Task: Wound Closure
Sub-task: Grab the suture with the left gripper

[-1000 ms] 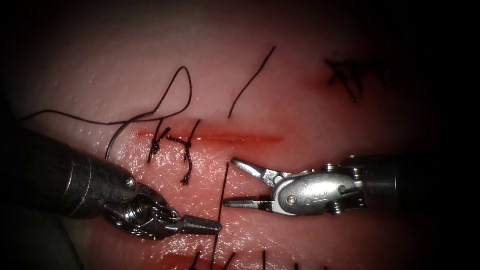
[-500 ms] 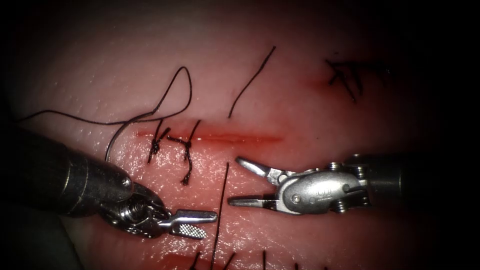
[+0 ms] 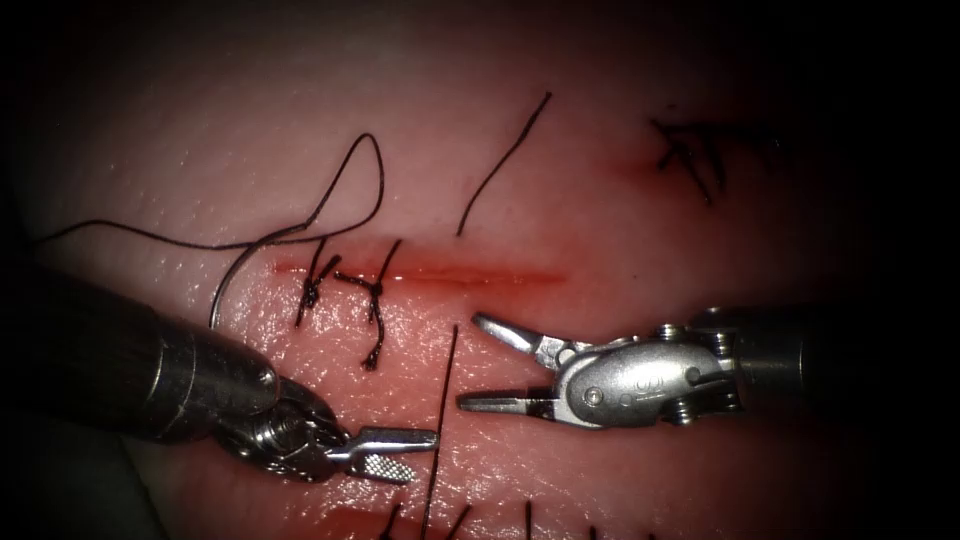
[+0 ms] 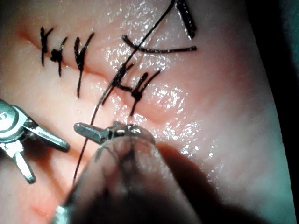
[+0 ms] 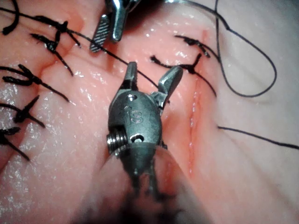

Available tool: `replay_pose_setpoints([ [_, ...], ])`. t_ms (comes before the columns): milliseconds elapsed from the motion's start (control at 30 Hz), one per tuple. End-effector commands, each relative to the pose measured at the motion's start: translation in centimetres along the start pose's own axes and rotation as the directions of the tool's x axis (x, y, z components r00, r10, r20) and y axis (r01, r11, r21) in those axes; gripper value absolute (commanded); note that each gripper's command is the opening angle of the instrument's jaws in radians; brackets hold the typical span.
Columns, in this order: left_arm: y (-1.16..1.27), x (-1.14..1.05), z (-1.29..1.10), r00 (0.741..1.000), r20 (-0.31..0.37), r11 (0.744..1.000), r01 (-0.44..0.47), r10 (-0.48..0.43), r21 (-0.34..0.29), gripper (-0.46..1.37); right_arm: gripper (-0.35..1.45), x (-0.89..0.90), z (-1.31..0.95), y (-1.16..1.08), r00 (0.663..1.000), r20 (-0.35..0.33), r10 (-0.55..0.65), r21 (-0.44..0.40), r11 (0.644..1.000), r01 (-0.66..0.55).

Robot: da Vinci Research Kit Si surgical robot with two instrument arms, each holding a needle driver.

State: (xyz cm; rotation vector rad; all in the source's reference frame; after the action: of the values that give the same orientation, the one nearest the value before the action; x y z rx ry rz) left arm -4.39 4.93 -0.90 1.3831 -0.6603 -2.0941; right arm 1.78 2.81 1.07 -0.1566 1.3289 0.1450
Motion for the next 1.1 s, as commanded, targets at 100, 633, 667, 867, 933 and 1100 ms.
replay_pose_setpoints([
  [100, 0.02, 0.03, 0.07, 1.000, 0.008, 1.000, 0.003, -0.003, 0.004, 0.53, 0.91, -0.01, 0.00, 0.00, 1.000, 0.000, -0.001, 0.001, 1.000, 0.001],
  [633, 0.08, 0.08, 0.19, 1.000, 0.019, 1.000, -0.001, 0.001, 0.004, 0.17, 0.90, -0.03, -0.05, 0.02, 1.000, -0.002, -0.013, 0.004, 1.000, 0.013],
  [667, 0.07, 0.08, 0.20, 1.000, 0.020, 1.000, -0.001, 0.001, 0.002, 0.12, 0.91, -0.04, -0.05, 0.02, 1.000, -0.002, -0.013, 0.004, 1.000, 0.013],
  [867, 0.06, 0.07, 0.22, 1.000, 0.020, 1.000, 0.000, 0.000, -0.004, -0.35, 0.90, -0.06, -0.08, 0.04, 1.000, -0.001, -0.025, 0.004, 1.000, 0.025],
  [933, 0.05, 0.05, 0.22, 1.000, 0.017, 1.000, 0.012, -0.012, -0.010, -0.35, 0.90, -0.06, -0.09, 0.04, 1.000, -0.002, -0.025, 0.005, 1.000, 0.025],
  [1100, 0.03, 0.02, 0.22, 1.000, 0.013, 1.000, 0.019, -0.018, -0.025, -0.35, 0.90, -0.07, -0.09, 0.04, 1.000, -0.002, -0.031, 0.005, 0.999, 0.031],
])
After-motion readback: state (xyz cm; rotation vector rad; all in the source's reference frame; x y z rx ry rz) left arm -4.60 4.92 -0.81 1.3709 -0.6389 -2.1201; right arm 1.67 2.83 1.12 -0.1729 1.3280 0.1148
